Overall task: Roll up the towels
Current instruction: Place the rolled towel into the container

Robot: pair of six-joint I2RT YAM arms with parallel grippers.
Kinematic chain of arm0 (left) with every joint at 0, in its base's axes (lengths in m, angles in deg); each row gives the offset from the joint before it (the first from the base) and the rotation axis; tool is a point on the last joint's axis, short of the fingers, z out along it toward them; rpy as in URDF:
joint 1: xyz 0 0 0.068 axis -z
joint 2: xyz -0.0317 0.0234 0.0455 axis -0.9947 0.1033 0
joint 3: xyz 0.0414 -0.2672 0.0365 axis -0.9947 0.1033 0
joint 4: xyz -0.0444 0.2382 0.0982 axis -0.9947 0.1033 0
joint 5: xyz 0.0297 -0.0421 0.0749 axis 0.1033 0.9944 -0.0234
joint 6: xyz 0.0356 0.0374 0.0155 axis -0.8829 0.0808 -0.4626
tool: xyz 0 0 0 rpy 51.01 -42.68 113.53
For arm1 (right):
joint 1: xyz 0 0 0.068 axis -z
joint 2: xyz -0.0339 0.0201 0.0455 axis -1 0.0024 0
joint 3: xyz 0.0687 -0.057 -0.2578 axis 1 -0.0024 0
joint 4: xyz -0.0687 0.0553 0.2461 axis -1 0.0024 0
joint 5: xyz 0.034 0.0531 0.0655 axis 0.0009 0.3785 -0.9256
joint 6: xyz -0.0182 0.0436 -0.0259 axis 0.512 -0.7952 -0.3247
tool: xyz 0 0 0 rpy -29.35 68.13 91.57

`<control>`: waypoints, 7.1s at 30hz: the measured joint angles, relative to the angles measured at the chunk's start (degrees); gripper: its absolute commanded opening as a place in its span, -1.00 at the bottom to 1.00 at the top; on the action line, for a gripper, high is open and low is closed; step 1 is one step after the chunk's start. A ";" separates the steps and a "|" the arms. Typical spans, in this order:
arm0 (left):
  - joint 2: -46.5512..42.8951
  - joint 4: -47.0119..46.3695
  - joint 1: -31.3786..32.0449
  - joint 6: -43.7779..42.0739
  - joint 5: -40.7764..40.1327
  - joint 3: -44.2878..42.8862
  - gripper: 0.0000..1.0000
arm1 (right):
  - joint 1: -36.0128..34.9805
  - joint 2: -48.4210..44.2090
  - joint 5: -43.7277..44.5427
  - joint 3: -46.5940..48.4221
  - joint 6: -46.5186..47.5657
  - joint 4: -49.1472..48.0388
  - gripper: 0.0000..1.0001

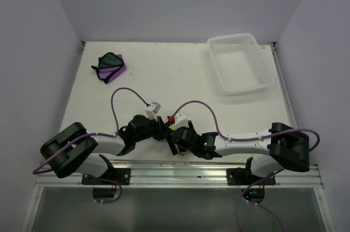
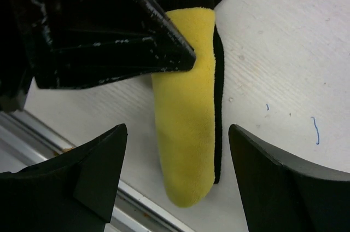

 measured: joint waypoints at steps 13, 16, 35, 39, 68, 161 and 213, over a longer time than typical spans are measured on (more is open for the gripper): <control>0.37 0.66 -0.07 -0.26 -0.46 0.00 -1.00 | 2.08 9.64 -1.14 8.31 5.20 2.75 0.34; 0.39 0.68 -0.07 -0.42 -0.55 0.00 -1.00 | 2.08 10.29 -1.07 8.33 5.53 3.58 0.39; -0.04 1.07 -0.04 -0.57 -1.05 -0.52 -1.00 | 2.03 9.53 2.47 2.64 3.15 0.09 0.32; -0.04 1.09 -0.04 -0.59 -1.07 -0.57 -1.00 | 2.03 9.44 3.13 2.23 2.91 -0.74 0.32; -3.91 10.45 -0.37 -1.38 -3.28 -4.24 -0.91 | 2.03 5.22 3.54 -1.66 2.03 -3.02 -0.18; -35.04 63.69 -8.13 -27.12 -47.28 -32.33 0.99 | 67.32 26.77 -25.42 31.85 35.69 -0.59 -0.08; -20.37 66.14 -15.28 -22.88 -44.94 -35.58 0.99 | 60.96 -2.36 -34.40 33.77 27.61 7.63 0.36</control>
